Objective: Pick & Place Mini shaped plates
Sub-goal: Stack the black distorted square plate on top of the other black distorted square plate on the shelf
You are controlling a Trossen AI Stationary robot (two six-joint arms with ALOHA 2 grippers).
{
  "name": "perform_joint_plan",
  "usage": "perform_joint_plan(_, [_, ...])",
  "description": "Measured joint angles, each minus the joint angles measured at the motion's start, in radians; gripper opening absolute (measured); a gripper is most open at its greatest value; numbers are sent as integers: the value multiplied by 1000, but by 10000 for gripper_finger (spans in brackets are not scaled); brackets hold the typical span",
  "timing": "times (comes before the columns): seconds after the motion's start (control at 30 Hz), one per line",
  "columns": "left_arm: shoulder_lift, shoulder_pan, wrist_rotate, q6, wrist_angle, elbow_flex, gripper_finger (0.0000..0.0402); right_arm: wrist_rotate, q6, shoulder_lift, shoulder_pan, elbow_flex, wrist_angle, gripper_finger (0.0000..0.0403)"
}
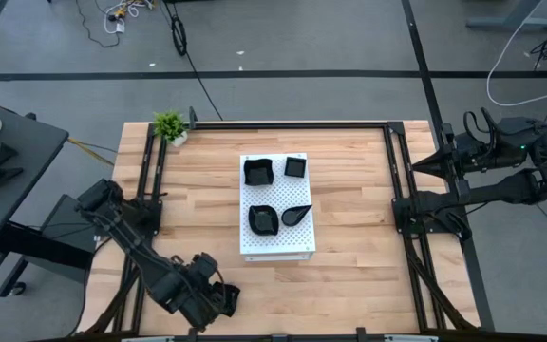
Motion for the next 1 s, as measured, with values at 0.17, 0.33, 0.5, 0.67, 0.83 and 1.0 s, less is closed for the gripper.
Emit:
perform_joint_plan(0.17, [0, -12, -33, 7, 0, 0, 195, 0, 0, 0, 0, 0, 0, 29])
perform_joint_plan(0.33, [0, -12, -35, -10, 1, 0, 195, 0, 0, 0, 0, 0, 0, 29])
perform_joint_plan(0.5, [21, -16, -21, -26, 18, 0, 195, 0, 0, 0, 0, 0, 0, 29])
perform_joint_plan(0.67, [63, -15, 20, -19, 29, 0, 195, 0, 0, 0, 0, 0, 0, 29])
perform_joint_plan(0.83, [77, -16, 18, -19, 43, -7, 195, 0, 0, 0, 0, 0, 0, 29])
perform_joint_plan(1.0, [70, -5, 35, -18, 187, -114, 195, 0, 0, 0, 0, 0, 0, 29])
